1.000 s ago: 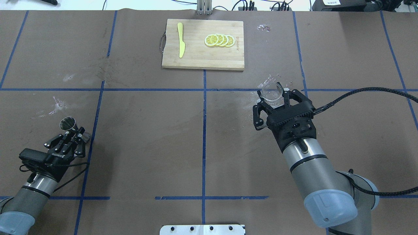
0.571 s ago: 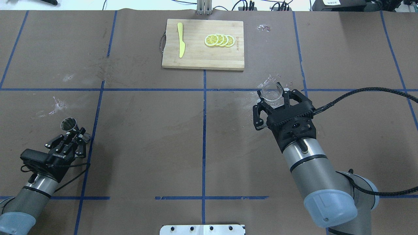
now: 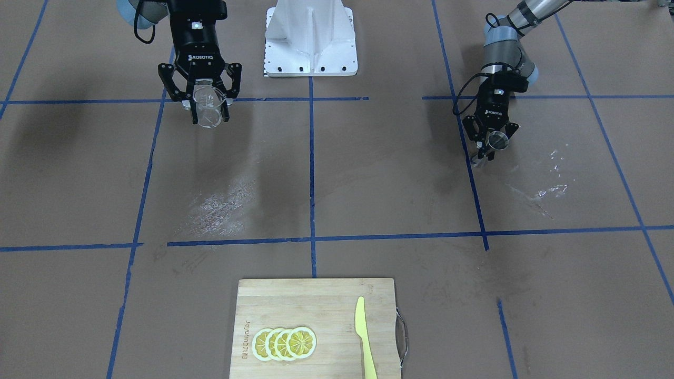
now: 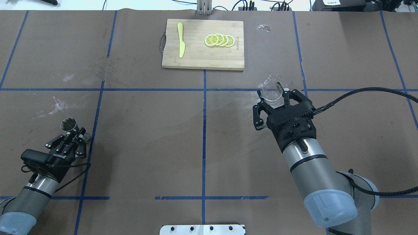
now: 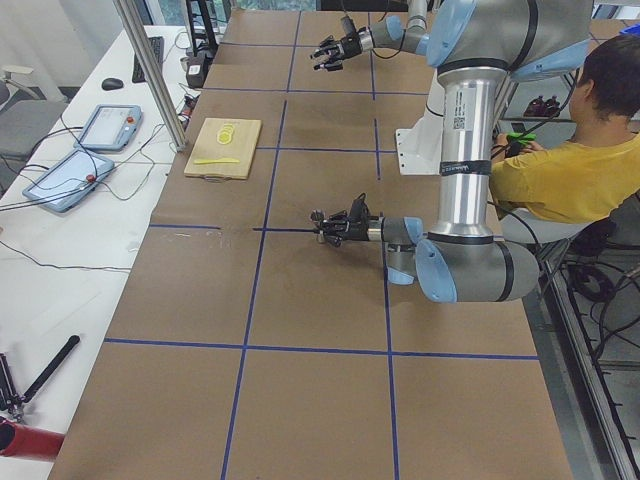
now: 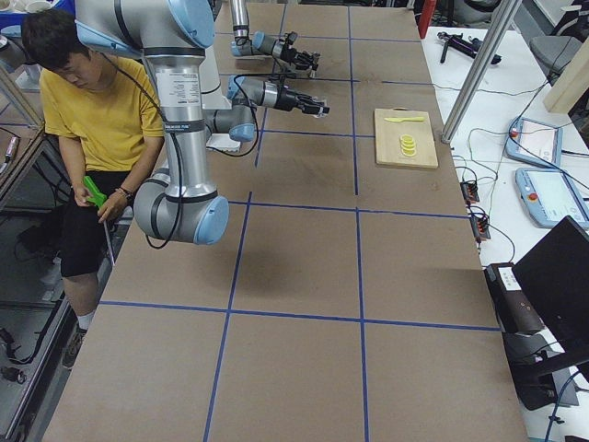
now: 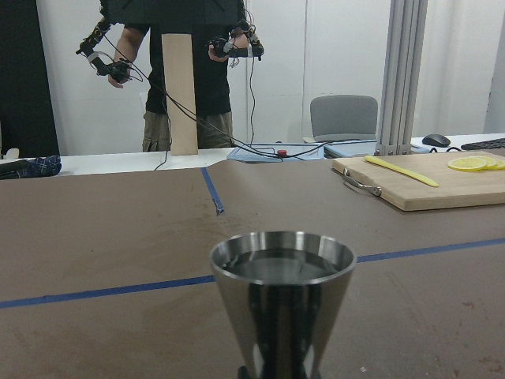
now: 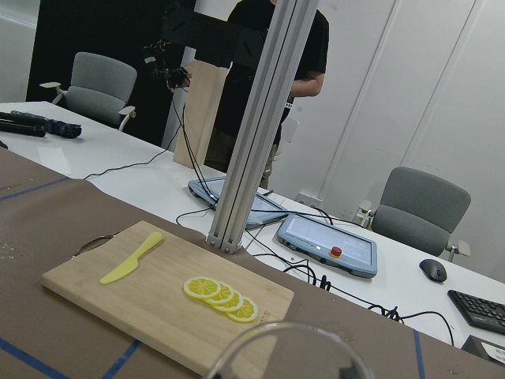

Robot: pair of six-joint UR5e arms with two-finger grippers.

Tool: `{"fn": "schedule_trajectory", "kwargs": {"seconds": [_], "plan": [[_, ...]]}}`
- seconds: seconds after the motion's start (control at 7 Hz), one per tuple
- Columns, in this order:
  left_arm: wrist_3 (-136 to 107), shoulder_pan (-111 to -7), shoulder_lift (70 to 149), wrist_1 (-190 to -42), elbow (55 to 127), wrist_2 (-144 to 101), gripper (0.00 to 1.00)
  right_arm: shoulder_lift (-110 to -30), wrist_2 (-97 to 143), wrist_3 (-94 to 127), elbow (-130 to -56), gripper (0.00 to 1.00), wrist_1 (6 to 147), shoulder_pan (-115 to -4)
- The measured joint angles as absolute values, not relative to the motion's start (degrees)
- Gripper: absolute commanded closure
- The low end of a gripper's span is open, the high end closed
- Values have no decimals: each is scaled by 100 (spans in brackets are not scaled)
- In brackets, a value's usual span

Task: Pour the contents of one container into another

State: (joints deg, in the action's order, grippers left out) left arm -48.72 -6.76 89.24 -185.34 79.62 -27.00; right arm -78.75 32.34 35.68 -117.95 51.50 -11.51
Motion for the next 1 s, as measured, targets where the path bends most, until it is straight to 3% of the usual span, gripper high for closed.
{"fn": "schedule_trajectory", "kwargs": {"seconds": [0.14, 0.43, 0.57, 1.0], "plan": [[-4868, -676, 8922, -18536, 7962, -2678, 38, -7875, 3232, 3568, -11795, 100, 5150, -1152], [-4861, -671, 8921, -18544, 7970, -2605, 9, -7875, 3232, 3569, -11795, 100, 5150, -1149], [-4862, -671, 8921, -18552, 7987, -2591, 1, -7875, 3232, 3570, -11795, 100, 5150, -1146], [-4867, -688, 8918, -18631, 8136, -2443, 0, -7872, 3226, 3577, -11795, 100, 5151, -1143]]}}
